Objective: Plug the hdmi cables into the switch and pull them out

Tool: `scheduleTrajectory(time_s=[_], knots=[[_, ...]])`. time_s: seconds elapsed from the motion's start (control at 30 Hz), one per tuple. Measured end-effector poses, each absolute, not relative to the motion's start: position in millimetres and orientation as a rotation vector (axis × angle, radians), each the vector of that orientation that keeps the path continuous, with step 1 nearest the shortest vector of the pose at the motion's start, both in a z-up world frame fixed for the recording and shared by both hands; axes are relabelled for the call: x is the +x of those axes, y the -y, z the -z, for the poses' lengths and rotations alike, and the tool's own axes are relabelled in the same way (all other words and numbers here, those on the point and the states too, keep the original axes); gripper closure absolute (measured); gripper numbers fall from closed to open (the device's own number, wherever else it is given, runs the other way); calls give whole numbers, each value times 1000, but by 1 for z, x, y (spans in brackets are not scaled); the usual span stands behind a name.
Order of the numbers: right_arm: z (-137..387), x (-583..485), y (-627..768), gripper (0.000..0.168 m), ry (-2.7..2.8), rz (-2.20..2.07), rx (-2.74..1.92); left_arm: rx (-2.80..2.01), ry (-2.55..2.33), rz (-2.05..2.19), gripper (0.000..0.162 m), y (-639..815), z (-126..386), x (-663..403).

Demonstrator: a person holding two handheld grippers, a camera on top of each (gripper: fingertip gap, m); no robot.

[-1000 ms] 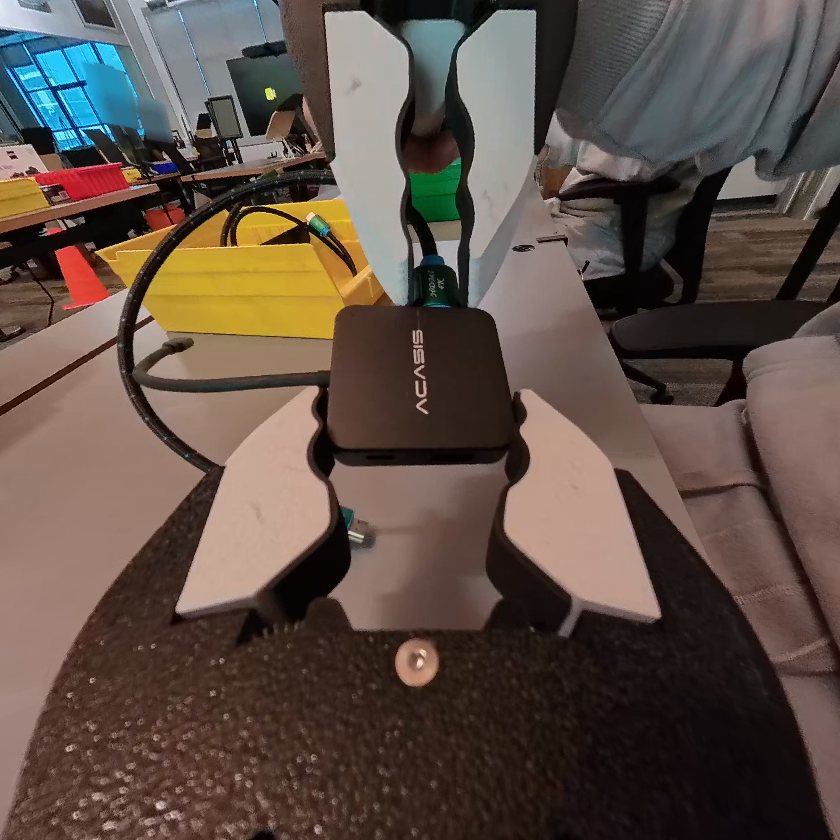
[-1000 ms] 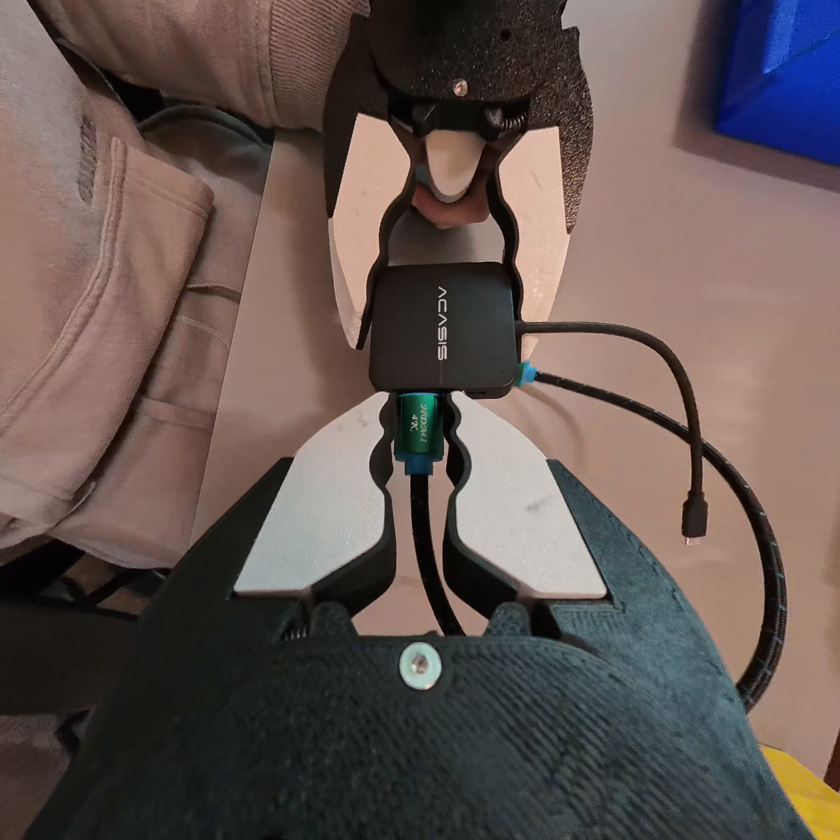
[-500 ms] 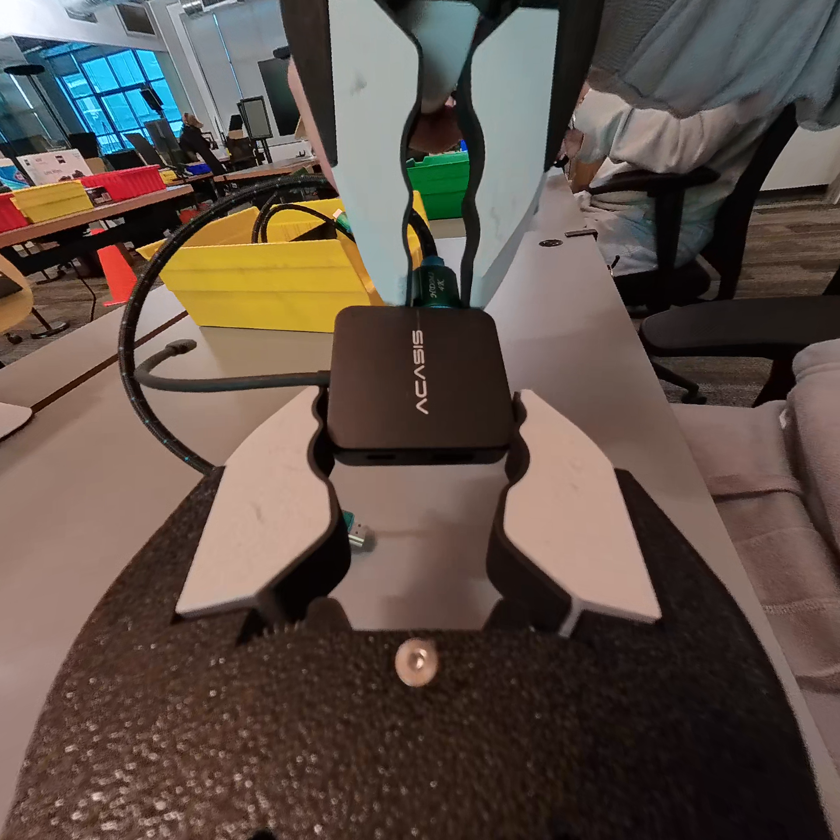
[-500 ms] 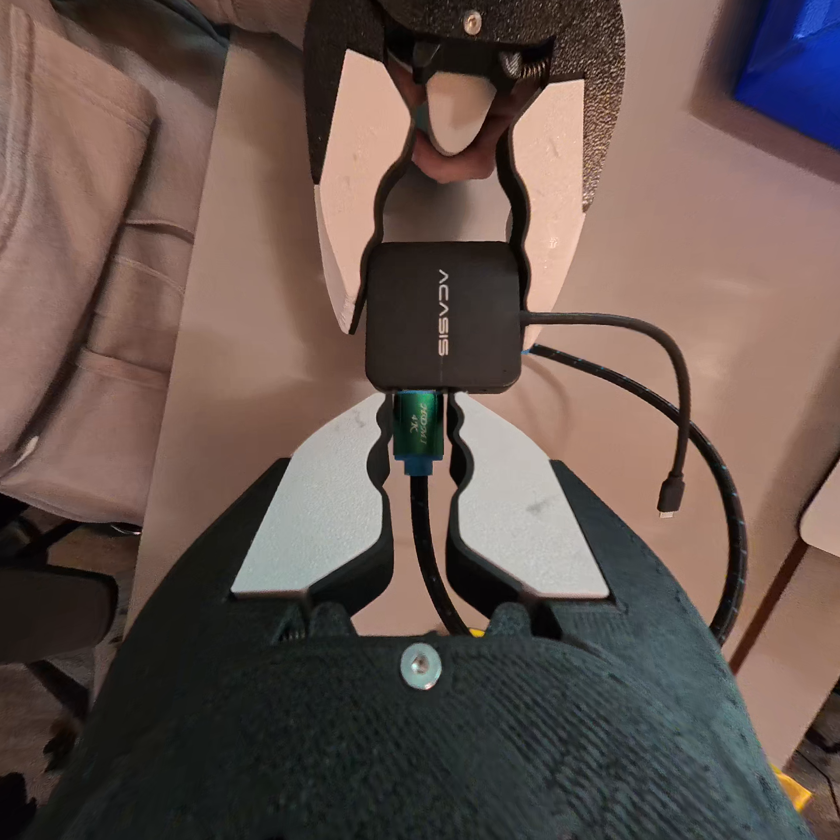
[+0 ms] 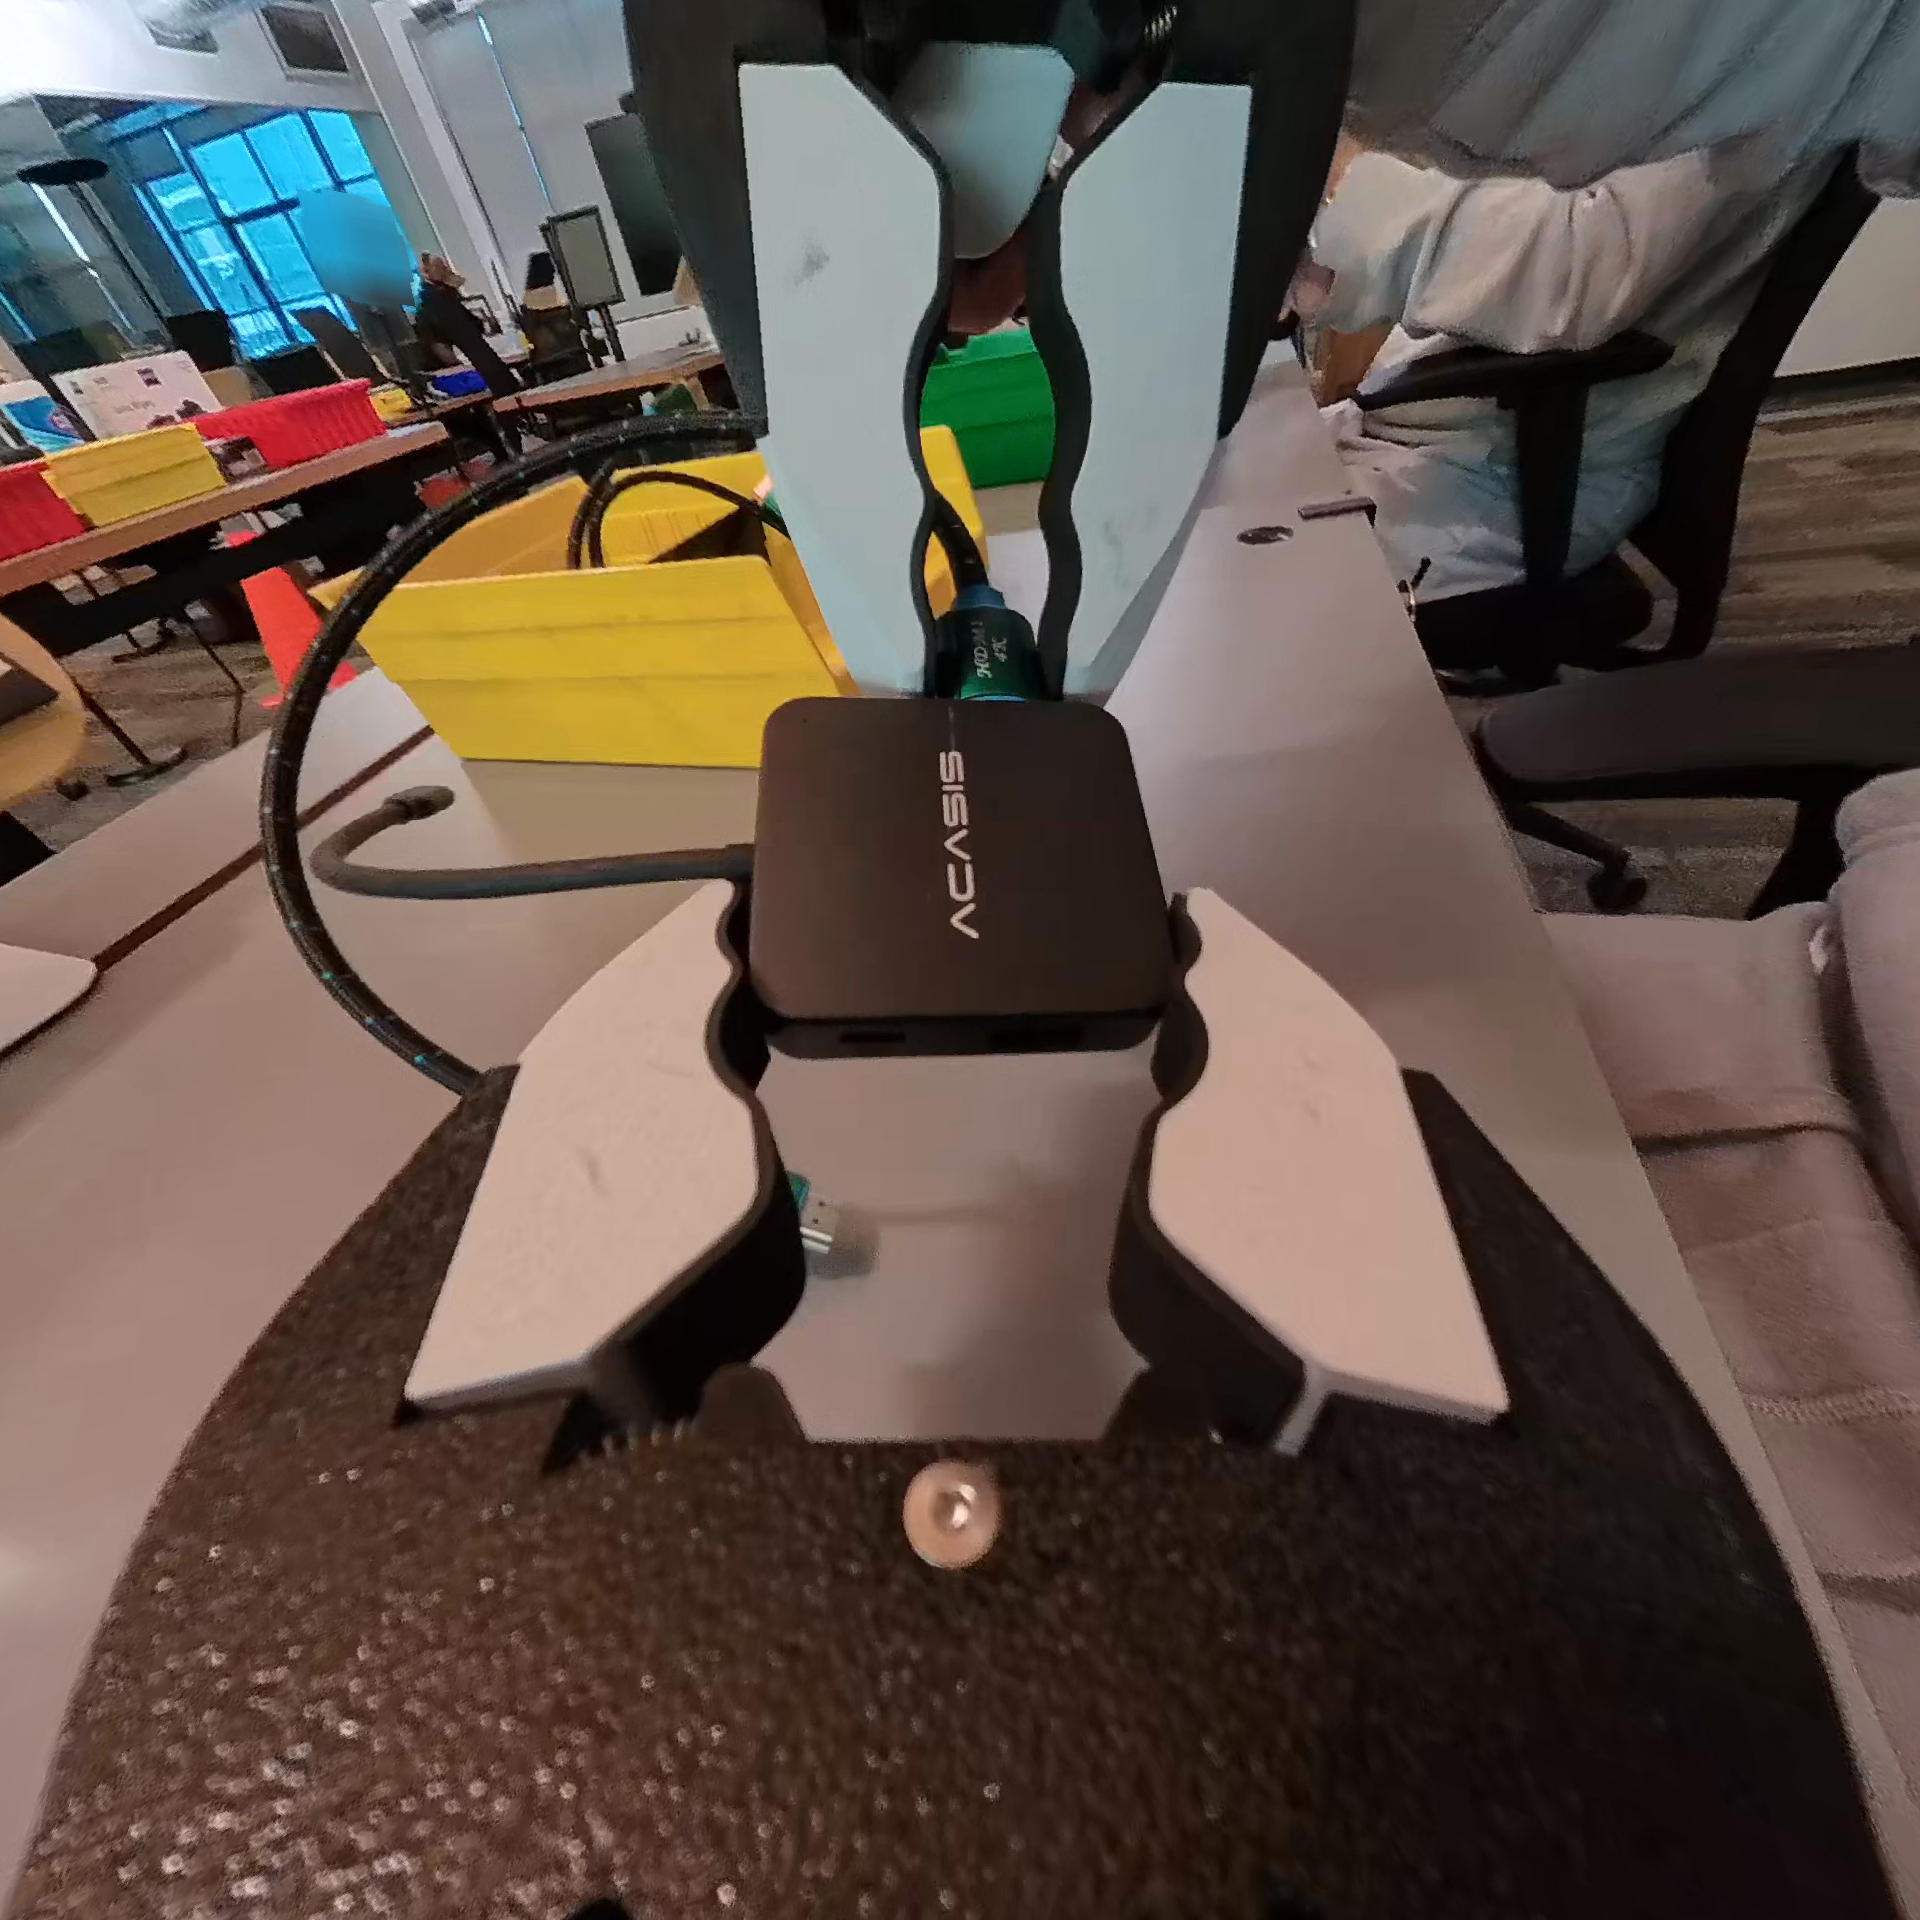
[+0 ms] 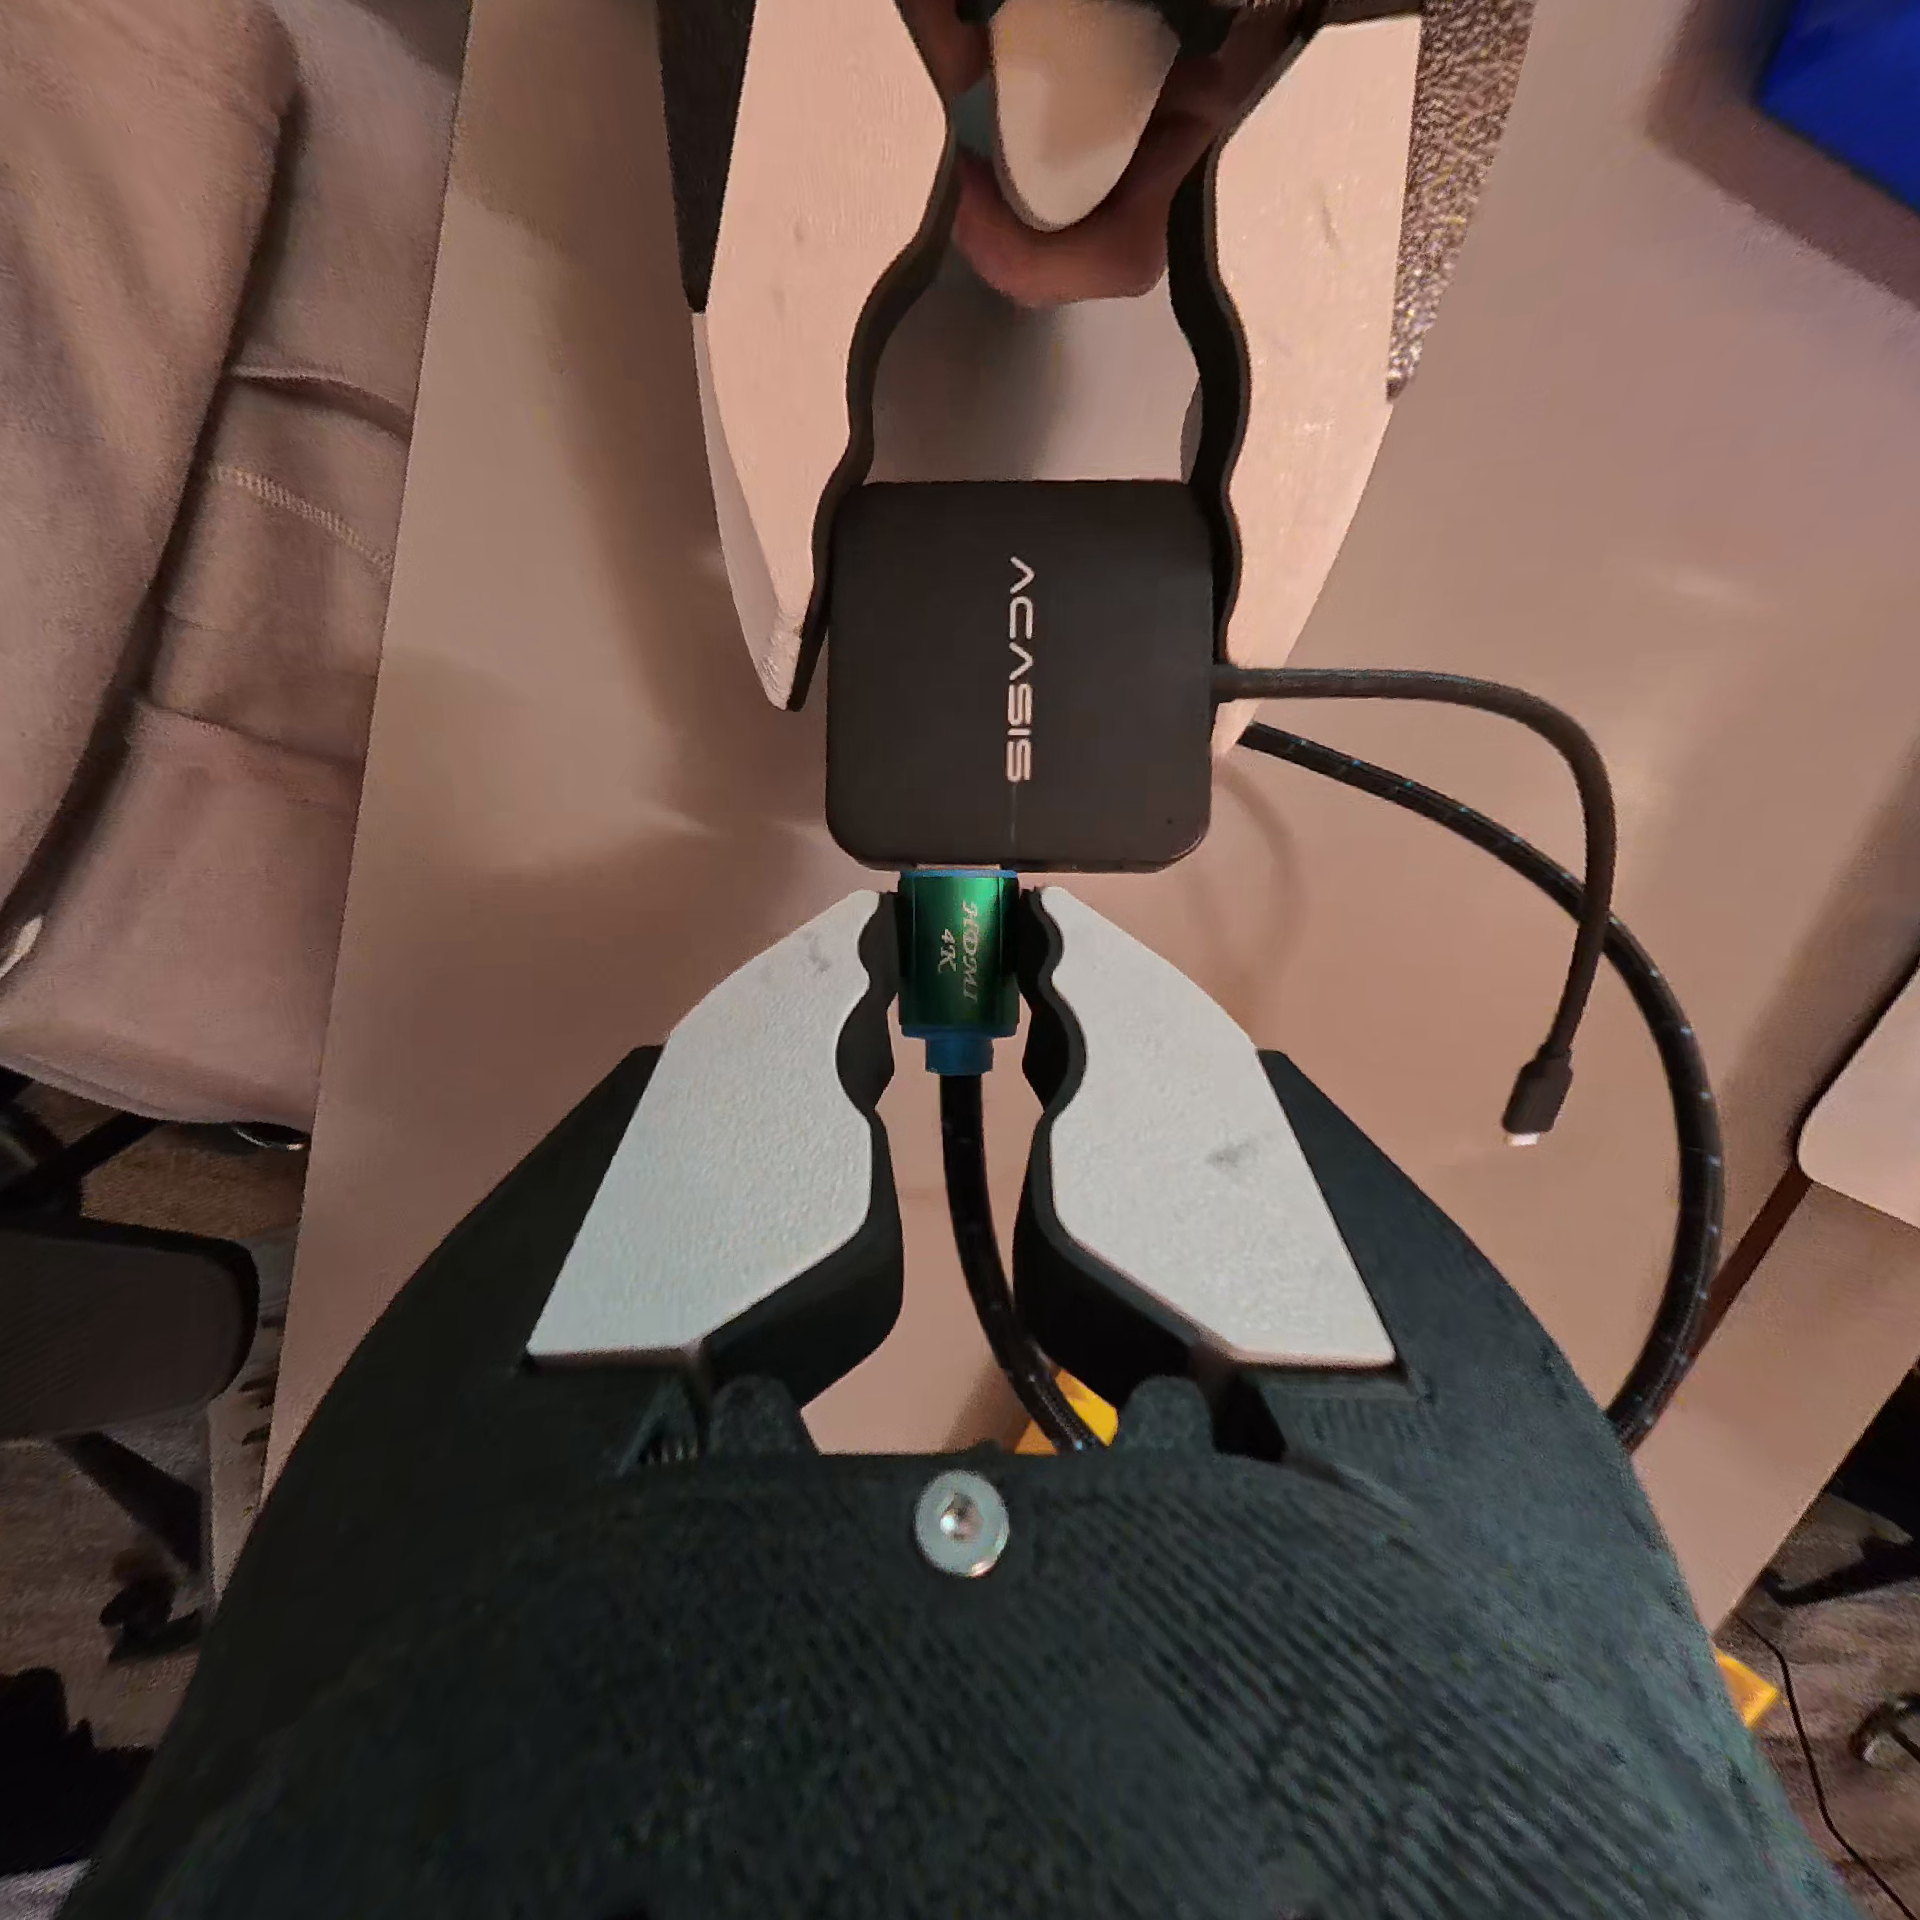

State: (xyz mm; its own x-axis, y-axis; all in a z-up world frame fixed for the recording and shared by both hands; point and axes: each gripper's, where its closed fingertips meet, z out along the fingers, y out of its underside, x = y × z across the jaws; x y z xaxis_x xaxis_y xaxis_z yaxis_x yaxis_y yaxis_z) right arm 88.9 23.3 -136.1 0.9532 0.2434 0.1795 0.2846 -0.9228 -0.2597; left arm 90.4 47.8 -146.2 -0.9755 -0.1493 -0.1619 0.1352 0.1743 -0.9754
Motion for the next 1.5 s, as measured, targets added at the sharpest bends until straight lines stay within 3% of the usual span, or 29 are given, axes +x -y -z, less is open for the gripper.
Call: scheduleTrajectory(time_s=[0.03,0.67,1.5], knots=[[134,89,-22,146,371,199,-2822,-16,-2217,1895,89,-47,144,90],[133,84,-19,146,381,179,-2843,14,-2198,1889,90,-46,137,86],[93,71,-45,148,208,122,-2449,58,-2056,2117,90,-58,112,78]])
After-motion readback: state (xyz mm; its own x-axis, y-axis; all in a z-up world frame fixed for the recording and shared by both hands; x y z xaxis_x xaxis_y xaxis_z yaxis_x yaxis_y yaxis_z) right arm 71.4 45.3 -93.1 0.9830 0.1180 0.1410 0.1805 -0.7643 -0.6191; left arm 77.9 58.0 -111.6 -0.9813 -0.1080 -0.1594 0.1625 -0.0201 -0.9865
